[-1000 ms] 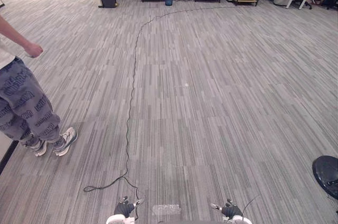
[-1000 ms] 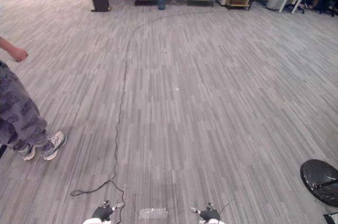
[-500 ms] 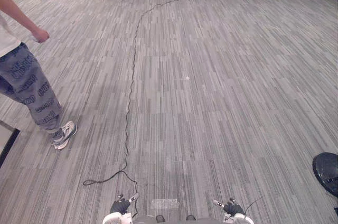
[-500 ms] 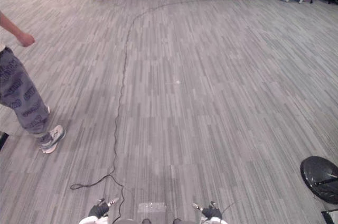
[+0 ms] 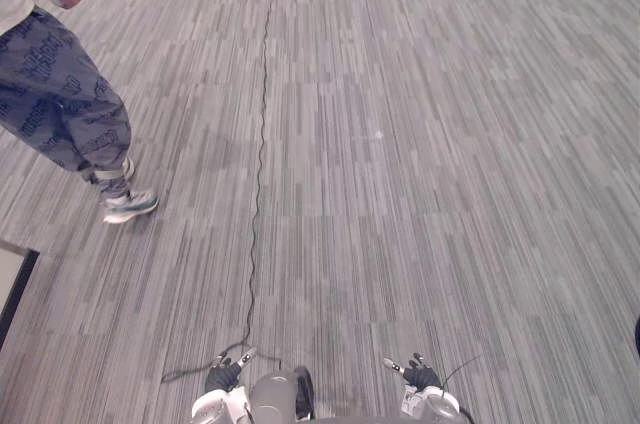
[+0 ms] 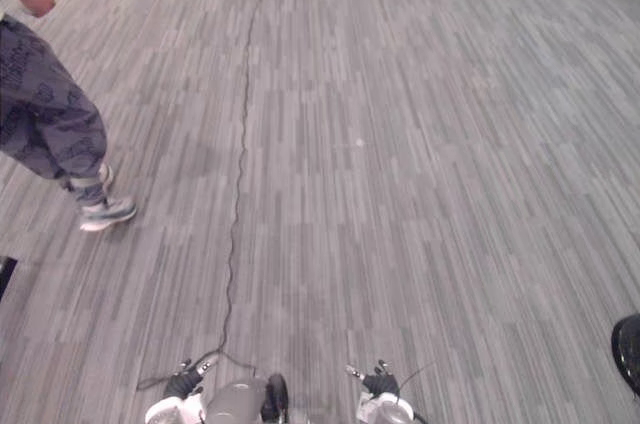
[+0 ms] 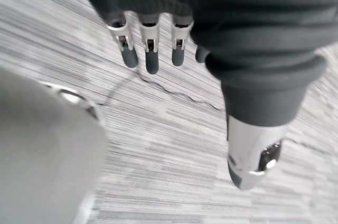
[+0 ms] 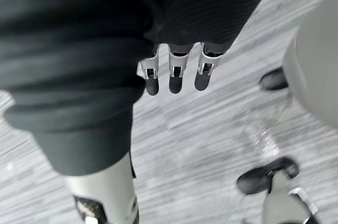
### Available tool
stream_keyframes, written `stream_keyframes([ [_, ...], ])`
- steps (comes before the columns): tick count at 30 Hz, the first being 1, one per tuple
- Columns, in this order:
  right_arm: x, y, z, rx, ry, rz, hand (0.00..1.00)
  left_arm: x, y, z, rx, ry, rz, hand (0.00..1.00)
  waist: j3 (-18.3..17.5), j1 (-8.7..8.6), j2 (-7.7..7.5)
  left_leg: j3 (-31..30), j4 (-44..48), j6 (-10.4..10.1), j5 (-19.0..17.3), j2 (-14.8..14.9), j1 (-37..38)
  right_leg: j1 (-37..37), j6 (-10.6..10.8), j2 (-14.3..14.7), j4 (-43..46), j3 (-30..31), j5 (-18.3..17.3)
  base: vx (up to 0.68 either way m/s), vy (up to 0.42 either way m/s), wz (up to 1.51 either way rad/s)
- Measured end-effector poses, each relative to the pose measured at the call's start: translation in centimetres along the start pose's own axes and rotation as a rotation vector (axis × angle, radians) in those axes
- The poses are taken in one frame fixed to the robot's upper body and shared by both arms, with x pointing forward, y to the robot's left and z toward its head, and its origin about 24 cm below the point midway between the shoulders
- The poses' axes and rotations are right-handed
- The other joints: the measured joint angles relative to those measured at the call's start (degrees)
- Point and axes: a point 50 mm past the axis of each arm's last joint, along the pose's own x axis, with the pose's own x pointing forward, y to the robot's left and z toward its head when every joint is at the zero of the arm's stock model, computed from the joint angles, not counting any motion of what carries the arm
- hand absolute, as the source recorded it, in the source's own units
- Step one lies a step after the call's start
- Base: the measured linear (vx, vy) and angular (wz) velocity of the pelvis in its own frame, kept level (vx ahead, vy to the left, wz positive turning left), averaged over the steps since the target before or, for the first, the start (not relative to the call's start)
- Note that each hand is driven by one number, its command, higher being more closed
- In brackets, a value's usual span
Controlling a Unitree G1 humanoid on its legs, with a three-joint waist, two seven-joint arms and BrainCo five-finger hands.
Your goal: Pick up cushions and gather them together orderly.
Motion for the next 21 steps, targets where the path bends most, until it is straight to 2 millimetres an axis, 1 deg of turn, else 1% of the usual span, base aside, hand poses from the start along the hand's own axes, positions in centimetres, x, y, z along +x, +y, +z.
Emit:
stream_keyframes([
  [1,-0.1,-0.1,0.3,0.004,-0.018,0.000,0.00,0.1,0.2,0.2,0.035,0.002,-0.006,0.00,0.13,-0.64,-0.67,-0.20,-0.98,0.42,-0.84,-1.04,2.76,-5.26,1.84,-0.82,12.21,0.42,2.95,0.34,0.069,0.01],
  [2,-0.1,-0.1,0.4,0.005,-0.026,-0.002,0.00,0.2,0.1,0.3,0.042,0.002,-0.008,0.00,0.18,-0.92,-0.73,-0.33,-1.22,0.56,-1.18,-1.17,3.76,-6.63,1.55,-0.89,15.50,0.28,2.81,0.34,0.025,0.12],
  [3,-0.1,-0.4,1.0,0.003,-0.055,-0.004,0.00,0.1,0.0,0.0,0.044,0.012,-0.010,0.00,0.71,-2.06,0.11,-0.89,-2.66,0.62,-2.11,-1.13,7.81,-10.98,-0.83,-0.45,23.84,-1.72,1.01,0.46,-0.009,0.09],
  [4,0.0,-0.6,1.5,0.003,-0.078,-0.007,0.00,0.1,-0.4,0.0,0.038,0.012,-0.018,0.00,0.90,-2.54,0.59,-1.24,-5.06,0.37,-2.60,-0.69,11.72,-14.14,-2.71,0.16,26.73,-4.65,-1.44,0.38,-0.008,0.08],
  [5,0.0,-0.6,1.7,0.003,-0.087,-0.009,0.00,0.1,-0.6,0.0,0.034,0.011,-0.023,0.00,0.99,-2.57,0.81,-1.38,-6.14,0.17,-2.84,-0.35,13.29,-15.44,-3.08,0.62,26.85,-5.96,-2.30,0.49,-0.041,0.08],
  [6,0.0,-0.7,2.2,0.014,-0.110,-0.012,0.00,0.2,-1.3,0.3,0.022,0.005,-0.036,0.00,1.26,-2.58,1.21,-1.65,-8.09,-0.75,-3.67,0.89,16.87,-19.08,-4.08,1.67,24.93,-10.10,-4.86,0.33,-0.051,0.08],
  [7,0.0,-0.9,2.4,0.023,-0.119,-0.012,0.00,0.3,-1.8,0.4,0.010,0.008,-0.047,0.00,1.65,-2.61,1.53,-1.64,-9.53,-0.81,-3.97,2.02,19.88,-21.51,-5.58,2.74,20.01,-13.76,-6.59,0.52,-0.092,0.10],
  [8,0.1,-1.0,2.5,0.028,-0.123,-0.016,0.00,0.4,-2.1,0.4,0.006,0.011,-0.051,0.00,1.71,-2.78,1.61,-1.71,-10.45,-0.75,-4.01,2.50,21.29,-22.57,-6.14,3.33,16.96,-15.25,-6.84,0.36,-0.091,0.19],
  [9,0.1,-1.1,2.7,0.026,-0.128,-0.015,0.00,0.4,-2.4,0.3,0.006,0.017,-0.059,0.00,1.70,-3.46,1.68,-2.35,-11.44,-0.76,-4.00,3.23,22.49,-23.78,-6.63,4.31,10.73,-16.76,-6.64,0.60,-0.193,0.64],
  [10,0.3,-1.2,2.6,0.021,-0.112,-0.017,0.00,0.4,-2.7,0.0,0.017,0.033,-0.070,0.00,1.72,-5.04,1.25,-5.42,-12.19,-0.75,-3.98,3.68,23.97,-23.87,-6.37,6.16,-4.75,-16.08,-2.72,0.54,-0.189,0.82],
  [11,0.3,-1.4,2.1,0.019,-0.088,-0.022,0.00,0.4,-2.7,-0.1,0.029,0.039,-0.075,0.00,1.69,-5.65,0.74,-7.43,-12.82,-0.74,-3.97,2.61,25.13,-23.21,-6.60,6.59,-11.33,-14.74,0.26,0.58,-0.210,0.85],
  [12,0.3,-1.8,1.4,0.019,-0.059,-0.034,0.00,0.4,-2.8,-0.1,0.025,0.036,-0.077,0.00,1.72,-5.81,0.46,-9.23,-13.00,-1.01,-3.98,2.63,26.47,-22.68,-10.30,7.25,-13.58,-13.52,7.14,0.64,-0.220,0.30],
  [13,0.5,-3.3,2.1,0.028,-0.062,-0.071,0.00,0.3,-3.5,-0.4,0.004,0.051,-0.087,0.00,1.66,-5.21,3.85,-11.16,-11.11,-3.08,-2.85,5.91,27.25,-21.51,-12.20,9.41,-11.91,-14.90,4.76,0.64,-0.223,0.06],
  [14,0.6,-3.4,2.2,0.031,-0.061,-0.074,0.00,0.2,-3.7,-0.6,-0.004,0.060,-0.087,0.00,1.58,-5.05,4.82,-11.60,-8.35,-5.88,-1.02,6.76,26.07,-21.12,-12.74,10.32,-11.63,-15.11,3.27,0.64,-0.216,-0.12],
  [15,0.6,-3.3,2.2,0.030,-0.064,-0.072,0.00,0.3,-3.6,-0.6,-0.018,0.057,-0.077,0.00,1.71,-5.14,5.22,-11.98,-4.29,-6.47,0.77,7.12,24.28,-20.46,-12.94,10.85,-11.72,-15.30,2.05,0.63,-0.215,-0.13],
  [16,0.6,-3.3,2.3,0.031,-0.067,-0.072,0.00,0.3,-3.2,-0.4,-0.040,0.057,-0.057,0.00,2.11,-5.18,5.54,-13.21,9.30,-6.06,6.11,7.94,18.35,-17.70,-13.55,11.82,-13.38,-14.78,0.41,0.75,-0.223,-0.18],
  [17,0.6,-3.4,2.4,0.032,-0.066,-0.076,0.00,0.4,-3.1,-0.3,-0.058,0.050,-0.047,0.00,2.51,-4.87,5.97,-14.45,19.76,-6.50,8.45,8.88,14.01,-14.50,-13.97,12.84,-15.51,-14.01,-0.27,0.73,-0.189,-0.30],
  [18,0.6,-3.4,2.2,0.046,-0.056,-0.079,0.00,0.4,-2.9,0.0,-0.068,0.036,-0.040,0.00,2.99,-4.42,5.95,-14.17,28.75,-6.67,7.24,10.03,10.78,-10.57,-14.65,13.95,-17.63,-13.15,-0.86,0.62,-0.085,-0.39],
  [19,0.6,-3.0,2.0,0.053,-0.050,-0.069,0.00,0.5,-2.6,0.4,-0.073,0.016,-0.031,0.00,3.74,-4.07,5.37,-13.50,36.81,-7.03,5.11,11.16,6.99,-4.76,-15.45,14.76,-20.09,-12.12,-1.64,0.49,-0.048,-0.35],
  [20,0.5,-2.8,1.9,0.055,-0.047,-0.063,0.00,0.5,-2.5,0.6,-0.072,0.007,-0.029,0.00,3.91,-3.76,5.02,-13.16,38.45,-6.84,4.37,11.23,5.65,-2.99,-15.50,14.79,-20.97,-11.75,-2.12,0.56,-0.064,-0.38],
  [21,0.5,-2.1,1.6,0.050,-0.038,-0.041,0.00,0.5,-2.0,1.2,-0.064,-0.022,-0.023,0.00,3.85,-3.05,3.64,-11.32,39.88,-6.45,2.59,11.57,1.30,1.52,-15.54,14.64,-23.20,-10.18,-3.57,0.46,-0.048,-0.40],
])
